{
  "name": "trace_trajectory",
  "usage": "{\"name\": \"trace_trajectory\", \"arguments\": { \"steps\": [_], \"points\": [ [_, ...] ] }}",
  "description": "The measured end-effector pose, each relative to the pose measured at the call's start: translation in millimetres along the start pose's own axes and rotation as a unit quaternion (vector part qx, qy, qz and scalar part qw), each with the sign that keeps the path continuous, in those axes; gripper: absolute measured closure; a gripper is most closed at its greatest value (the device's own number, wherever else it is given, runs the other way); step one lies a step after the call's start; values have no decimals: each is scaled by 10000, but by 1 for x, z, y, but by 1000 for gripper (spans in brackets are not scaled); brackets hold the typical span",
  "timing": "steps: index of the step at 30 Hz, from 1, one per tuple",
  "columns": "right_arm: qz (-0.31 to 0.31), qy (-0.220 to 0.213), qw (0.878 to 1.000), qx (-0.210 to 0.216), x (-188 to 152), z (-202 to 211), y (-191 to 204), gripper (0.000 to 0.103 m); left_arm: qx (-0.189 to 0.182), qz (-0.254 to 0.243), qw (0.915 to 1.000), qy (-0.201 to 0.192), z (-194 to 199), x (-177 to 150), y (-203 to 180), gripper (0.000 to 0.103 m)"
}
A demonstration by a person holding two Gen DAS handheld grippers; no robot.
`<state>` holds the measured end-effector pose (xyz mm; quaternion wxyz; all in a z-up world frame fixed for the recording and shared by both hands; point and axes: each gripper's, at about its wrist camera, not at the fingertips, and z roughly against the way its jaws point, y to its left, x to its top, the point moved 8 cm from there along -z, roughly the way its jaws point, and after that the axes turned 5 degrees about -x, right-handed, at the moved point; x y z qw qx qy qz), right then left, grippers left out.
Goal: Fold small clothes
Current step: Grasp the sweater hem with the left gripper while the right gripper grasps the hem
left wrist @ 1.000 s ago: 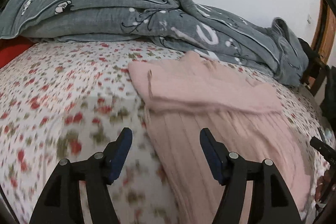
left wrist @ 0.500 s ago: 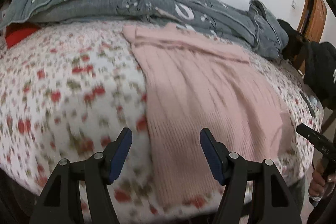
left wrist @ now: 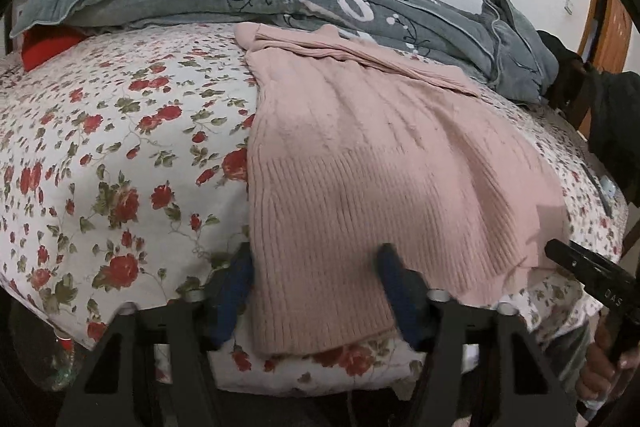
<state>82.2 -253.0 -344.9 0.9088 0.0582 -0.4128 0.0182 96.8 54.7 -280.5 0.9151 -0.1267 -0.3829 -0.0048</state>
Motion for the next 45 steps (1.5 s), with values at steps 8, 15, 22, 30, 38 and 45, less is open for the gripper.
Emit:
{"name": "trace_trajectory", "arguments": {
  "steps": [8,15,22,30,38,45],
  "points": [
    [339,-413,9985,-128,8,15,4,97,-335,207,9988,-295,20,11,14,96],
    [-438,-802,9953,312,26,46,-39,98,-486,400,9973,-368,32,11,34,96],
    [-425,-357,9983,187,2,16,-45,98,-527,499,9973,-149,19,-1,42,96],
    [-104,-457,9986,239,8,29,-33,72,-417,239,9988,15,21,-11,37,77],
    [-272,-51,9989,367,-1,4,-30,74,-558,350,9978,68,17,-13,30,62],
    [-355,-421,9975,435,-3,20,-41,98,-577,201,9980,-188,31,-9,39,96]
  ]
}}
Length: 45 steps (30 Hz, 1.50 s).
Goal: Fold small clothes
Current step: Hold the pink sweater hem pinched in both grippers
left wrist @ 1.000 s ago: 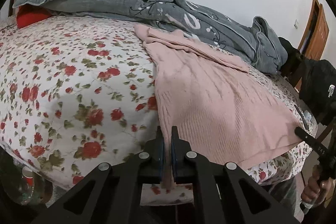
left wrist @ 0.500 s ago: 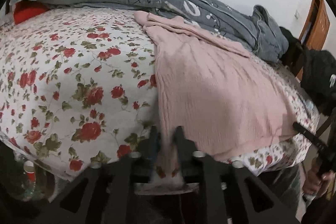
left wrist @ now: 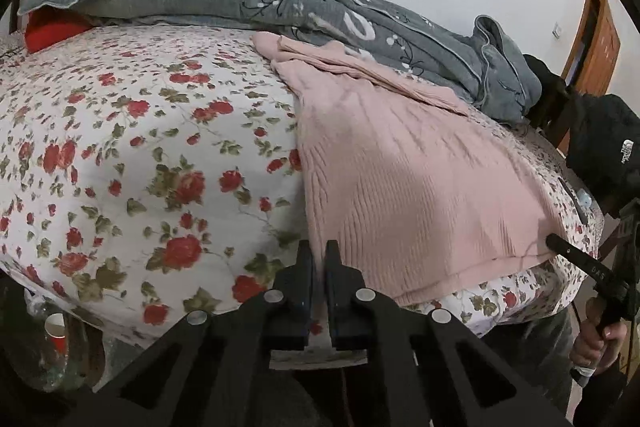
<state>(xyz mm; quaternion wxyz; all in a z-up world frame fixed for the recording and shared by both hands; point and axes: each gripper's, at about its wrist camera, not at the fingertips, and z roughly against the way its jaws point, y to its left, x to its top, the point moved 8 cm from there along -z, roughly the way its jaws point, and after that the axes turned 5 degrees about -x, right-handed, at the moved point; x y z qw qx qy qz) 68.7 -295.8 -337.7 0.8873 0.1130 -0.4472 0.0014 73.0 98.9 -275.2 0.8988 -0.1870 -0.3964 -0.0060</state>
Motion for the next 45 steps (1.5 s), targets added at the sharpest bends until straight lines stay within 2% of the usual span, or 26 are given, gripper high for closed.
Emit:
{"name": "trace_trajectory", "arguments": {
  "steps": [4,11,17,29,38,40,42,45],
  "points": [
    [117,171,9997,-118,-5,-10,5,97,59,34,9999,104,-6,-2,-3,96],
    [377,97,9986,-345,-6,-7,12,96,315,-36,9993,219,-11,-7,-7,94],
    [323,34,9982,-499,-3,-6,10,96,333,-14,9990,283,-12,-9,-7,92],
    [199,357,9988,-265,-8,-18,9,96,339,-68,9986,393,-12,-9,-9,91],
    [166,500,9984,-185,-9,-17,8,88,175,51,9987,469,-17,-5,-11,79],
    [216,525,9982,-180,-9,-17,10,85,150,39,9987,490,-19,-3,-13,74],
    [233,546,9981,-144,-10,-17,14,78,76,10,9987,502,-20,-2,-17,58],
    [255,551,9980,-174,-10,-18,17,75,146,-66,9985,515,-23,-2,-22,54]
  ]
}}
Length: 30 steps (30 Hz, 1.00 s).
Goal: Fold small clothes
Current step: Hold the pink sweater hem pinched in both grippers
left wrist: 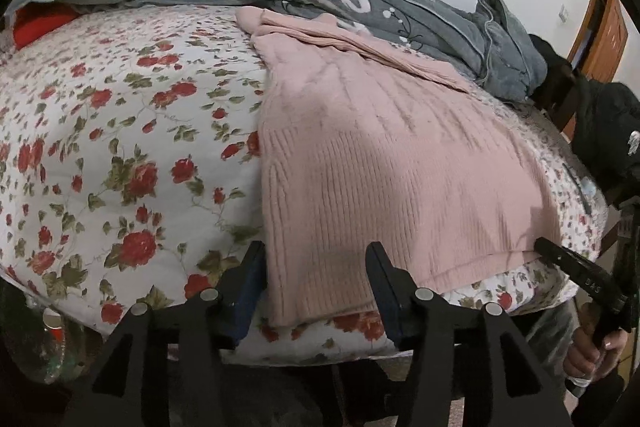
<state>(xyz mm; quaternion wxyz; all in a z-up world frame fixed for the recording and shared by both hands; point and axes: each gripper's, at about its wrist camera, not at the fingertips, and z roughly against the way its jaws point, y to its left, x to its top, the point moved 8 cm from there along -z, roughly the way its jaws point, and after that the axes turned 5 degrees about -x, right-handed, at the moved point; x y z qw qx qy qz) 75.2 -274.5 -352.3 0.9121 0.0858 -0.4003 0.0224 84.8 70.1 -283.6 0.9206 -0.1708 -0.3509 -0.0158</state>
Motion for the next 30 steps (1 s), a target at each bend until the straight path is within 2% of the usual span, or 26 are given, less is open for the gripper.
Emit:
{"name": "trace_trajectory", "arguments": {
  "steps": [5,7,8,9,13,17,20,23,24,25,30],
  "points": [
    [-50,-32,10000,7,1,-1,2,75,151,-151,9998,25,0,-2,-4,54],
    [-94,-54,9999,-24,0,-1,-1,80,207,-103,9997,-45,3,-4,-1,79],
    [-105,-56,9999,-104,0,-1,-4,89,225,-112,9997,-51,3,-5,0,96],
    [-107,-51,9998,-150,-1,-1,-5,93,232,-112,9996,-65,4,-6,1,95],
    [-231,21,9997,7,-2,1,-11,93,47,119,9999,-15,6,-8,5,95],
    [-305,66,9995,100,-2,1,-11,91,-221,378,9990,81,4,-7,6,84],
    [-300,48,9994,162,-1,0,-9,88,-230,472,9986,55,2,-6,7,84],
    [-336,74,9993,162,1,-1,-8,90,-139,445,9989,85,1,-6,6,86],
    [-353,88,9992,170,1,0,-9,97,-100,422,9990,113,2,-6,5,96],
    [-389,92,9991,167,2,2,-10,97,-107,428,9989,137,2,-5,5,95],
    [-427,-148,9986,288,13,20,-7,98,-486,760,9959,-67,20,7,8,96]
  ]
}}
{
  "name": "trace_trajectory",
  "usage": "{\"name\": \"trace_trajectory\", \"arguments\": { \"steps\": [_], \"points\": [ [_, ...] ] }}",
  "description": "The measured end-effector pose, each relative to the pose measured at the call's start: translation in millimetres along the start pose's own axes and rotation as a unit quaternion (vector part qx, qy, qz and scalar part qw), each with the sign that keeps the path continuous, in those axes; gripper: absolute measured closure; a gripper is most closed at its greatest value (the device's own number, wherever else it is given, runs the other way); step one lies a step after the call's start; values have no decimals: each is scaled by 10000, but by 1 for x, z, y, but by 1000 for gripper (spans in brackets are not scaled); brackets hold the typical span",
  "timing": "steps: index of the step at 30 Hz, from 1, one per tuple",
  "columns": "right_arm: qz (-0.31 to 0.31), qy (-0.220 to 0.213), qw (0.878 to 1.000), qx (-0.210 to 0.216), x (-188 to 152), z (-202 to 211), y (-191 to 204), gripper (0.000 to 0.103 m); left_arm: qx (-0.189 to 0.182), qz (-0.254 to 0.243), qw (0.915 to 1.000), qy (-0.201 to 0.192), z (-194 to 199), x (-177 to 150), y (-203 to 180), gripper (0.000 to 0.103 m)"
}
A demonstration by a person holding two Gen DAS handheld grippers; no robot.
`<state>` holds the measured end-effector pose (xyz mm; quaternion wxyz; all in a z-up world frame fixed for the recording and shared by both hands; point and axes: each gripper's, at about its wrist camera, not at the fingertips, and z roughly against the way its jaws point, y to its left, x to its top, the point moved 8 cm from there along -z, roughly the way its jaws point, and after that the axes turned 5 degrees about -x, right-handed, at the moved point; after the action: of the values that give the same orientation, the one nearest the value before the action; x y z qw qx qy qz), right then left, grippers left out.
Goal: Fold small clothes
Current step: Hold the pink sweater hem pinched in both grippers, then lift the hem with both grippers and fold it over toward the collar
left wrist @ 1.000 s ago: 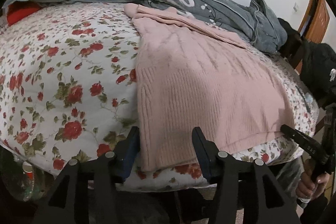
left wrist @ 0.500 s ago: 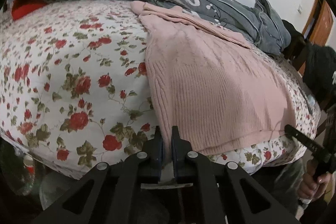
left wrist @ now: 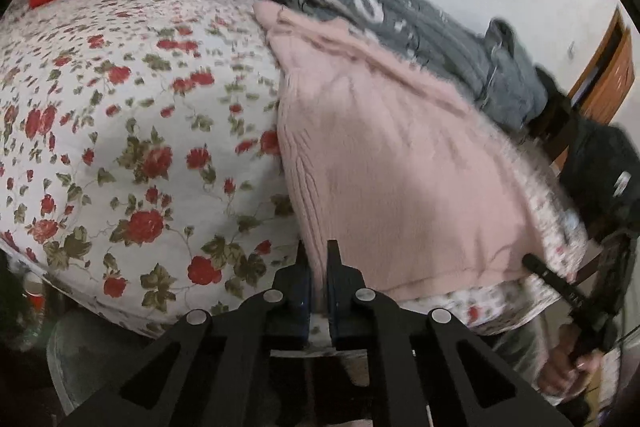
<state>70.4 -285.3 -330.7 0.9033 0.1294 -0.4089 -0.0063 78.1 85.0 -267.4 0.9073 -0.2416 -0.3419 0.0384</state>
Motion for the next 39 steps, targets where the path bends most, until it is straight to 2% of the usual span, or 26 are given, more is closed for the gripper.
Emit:
{"name": "trace_trajectory", "arguments": {
  "steps": [5,14,21,30,39],
  "points": [
    [-167,-293,9988,346,21,26,4,99,-195,82,9992,-344,25,21,-8,96],
    [-437,-608,9945,738,70,50,17,99,-222,-99,9964,-807,56,61,-27,96],
    [-723,-750,9892,1034,126,53,28,99,-342,202,9938,-1037,62,116,-31,96],
    [-1219,-791,9806,1319,209,14,22,99,-246,439,9920,-1162,31,199,-28,96],
    [-1469,-605,9786,1304,277,-64,14,99,-3,565,9931,-1027,-47,266,-12,96]
  ]
}}
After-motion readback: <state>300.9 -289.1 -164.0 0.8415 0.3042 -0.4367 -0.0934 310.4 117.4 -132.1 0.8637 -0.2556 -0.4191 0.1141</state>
